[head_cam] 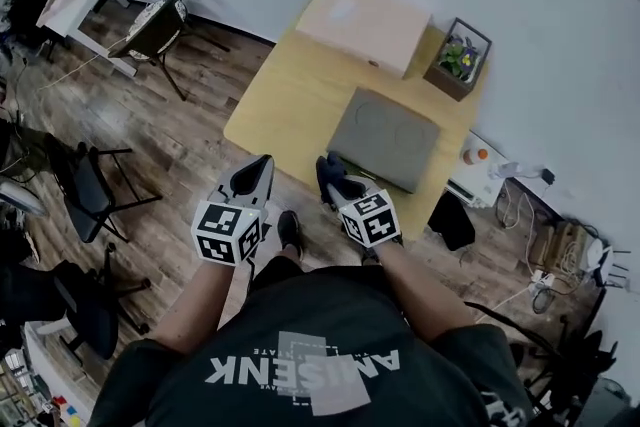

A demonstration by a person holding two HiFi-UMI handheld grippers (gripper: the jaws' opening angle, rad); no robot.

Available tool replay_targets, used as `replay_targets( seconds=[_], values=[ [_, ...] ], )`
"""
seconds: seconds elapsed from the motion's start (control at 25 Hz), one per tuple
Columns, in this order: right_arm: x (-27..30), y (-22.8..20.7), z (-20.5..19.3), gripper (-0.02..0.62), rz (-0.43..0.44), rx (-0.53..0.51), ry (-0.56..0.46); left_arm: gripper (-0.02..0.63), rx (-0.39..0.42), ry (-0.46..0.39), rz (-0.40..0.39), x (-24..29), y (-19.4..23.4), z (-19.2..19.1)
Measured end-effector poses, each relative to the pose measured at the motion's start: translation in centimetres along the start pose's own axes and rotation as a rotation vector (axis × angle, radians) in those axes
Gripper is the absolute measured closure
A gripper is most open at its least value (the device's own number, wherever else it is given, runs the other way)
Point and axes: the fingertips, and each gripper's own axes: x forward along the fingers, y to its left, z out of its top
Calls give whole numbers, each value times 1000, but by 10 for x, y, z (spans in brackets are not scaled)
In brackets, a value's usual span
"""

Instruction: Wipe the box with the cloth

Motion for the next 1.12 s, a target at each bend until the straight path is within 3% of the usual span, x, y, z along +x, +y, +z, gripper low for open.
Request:
replay_targets(
  seconds=[0.2,0.44,0.68,1.12],
  values=[
    [47,-13,9,535,-171,125,-11,604,11,12,-69,-9,60,-2],
    [53,-26,6,535,-335,217,-39,604,19,52,-128,0,98,-12],
    [35,-41,-4,535,-458,286,-57,604,55,67,-221,12,84,-9],
    [-5,-58,-23,535,-526,354,-68,604,99,65,-260,28,43,4]
  ],
)
